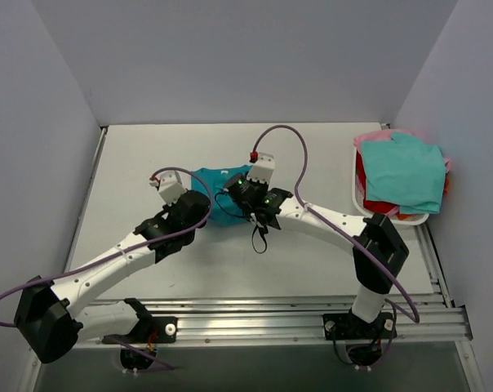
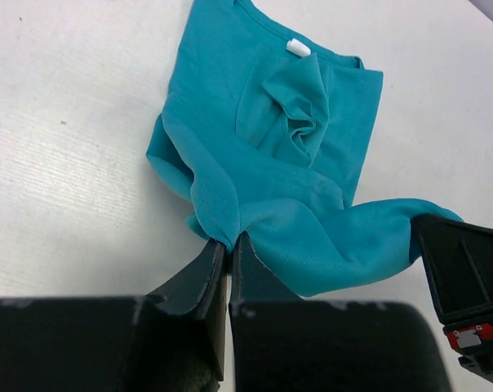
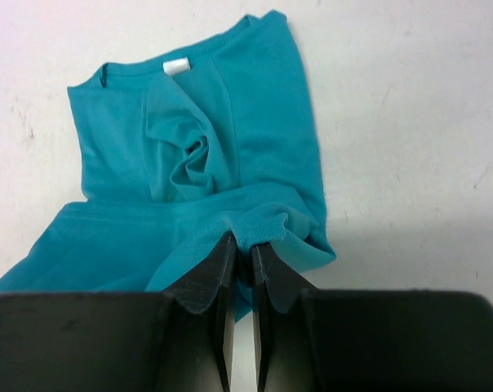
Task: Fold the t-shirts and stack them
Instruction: Fold the long partially folded tshirt into a neat square
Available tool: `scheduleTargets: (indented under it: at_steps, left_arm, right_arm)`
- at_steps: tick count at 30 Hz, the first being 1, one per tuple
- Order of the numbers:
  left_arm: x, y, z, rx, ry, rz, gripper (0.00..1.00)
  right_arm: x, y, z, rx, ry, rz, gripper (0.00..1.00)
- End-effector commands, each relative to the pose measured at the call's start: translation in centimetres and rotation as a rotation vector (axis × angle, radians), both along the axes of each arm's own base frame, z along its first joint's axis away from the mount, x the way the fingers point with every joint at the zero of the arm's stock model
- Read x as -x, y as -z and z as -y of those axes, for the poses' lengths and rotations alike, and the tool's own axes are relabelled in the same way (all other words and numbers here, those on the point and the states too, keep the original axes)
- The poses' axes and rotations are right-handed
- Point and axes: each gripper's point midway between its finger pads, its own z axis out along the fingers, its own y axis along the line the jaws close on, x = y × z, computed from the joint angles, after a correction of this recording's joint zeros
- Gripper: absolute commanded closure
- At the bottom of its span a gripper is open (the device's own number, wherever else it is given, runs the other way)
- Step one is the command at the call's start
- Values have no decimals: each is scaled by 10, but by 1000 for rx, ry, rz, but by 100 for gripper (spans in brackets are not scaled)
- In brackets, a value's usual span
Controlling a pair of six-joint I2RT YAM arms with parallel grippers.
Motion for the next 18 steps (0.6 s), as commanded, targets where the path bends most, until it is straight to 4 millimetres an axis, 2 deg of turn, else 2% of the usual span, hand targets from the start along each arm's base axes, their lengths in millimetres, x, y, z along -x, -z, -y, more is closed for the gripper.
scheduleTargets:
  at_steps: [1,4,5,9,11,12,14,15,17,18]
  left_arm:
    - [-26,-38,3,12,14,78,93]
    - [-38,-44,4,15,26,86,93]
    - [-45,-45,-1,17,13,87,93]
    - [-64,-40,-4,25,26,73,93]
    - [-78,-43,-9,32,16,88,93]
    - [-84,-34,-9,23,17,71,93]
    - [-97,-32,-8,37,25,73,93]
    - [-111,-22,-13,29,11,56,93]
    - [-132,-19,-10,53,41,66,90]
    - [-157,-7,-17,52,27,52,89]
  right_arm:
    - [-27,-28,8,47,54,62,100]
    - [-39,-29,7,60,56,63,100]
    - [-43,-37,4,47,58,76,100]
    - [-62,-40,5,36,57,85,100]
    - [-73,-34,8,30,53,72,100]
    - [-80,-36,9,21,58,76,100]
    - [-92,-26,7,21,56,66,100]
    - [-104,-25,12,7,72,75,100]
    - [-123,-9,10,3,70,61,100]
    - [-138,-3,13,-13,74,48,100]
